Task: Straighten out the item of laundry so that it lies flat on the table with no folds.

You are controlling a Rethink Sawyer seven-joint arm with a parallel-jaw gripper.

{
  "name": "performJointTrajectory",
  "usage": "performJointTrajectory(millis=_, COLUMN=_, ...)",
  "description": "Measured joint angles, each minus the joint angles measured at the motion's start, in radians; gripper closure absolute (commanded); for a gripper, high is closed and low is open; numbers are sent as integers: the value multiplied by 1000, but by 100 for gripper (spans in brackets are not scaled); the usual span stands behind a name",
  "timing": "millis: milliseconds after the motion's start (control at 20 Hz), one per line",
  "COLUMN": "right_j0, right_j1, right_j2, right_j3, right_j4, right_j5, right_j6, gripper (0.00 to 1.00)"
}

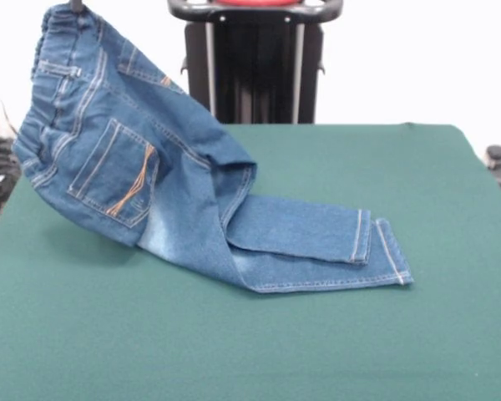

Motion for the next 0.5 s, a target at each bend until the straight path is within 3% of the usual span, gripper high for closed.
performJointTrajectory(millis=400, right_j0=-114, right_j1=85, right_j2=103, right_j3=0, right_j4=-146, right_j5=-46, right_j6=0, gripper=100)
performJointTrajectory(millis=450, right_j0=-132, right_j1=107, right_j2=136, right_j3=0, right_j4=-193, right_j5=-49, right_j6=0, gripper=0)
performJointTrajectory(millis=500, right_j0=-135, right_j1=110, right_j2=141, right_j3=-1, right_j4=-201, right_j5=-49, right_j6=0, gripper=0)
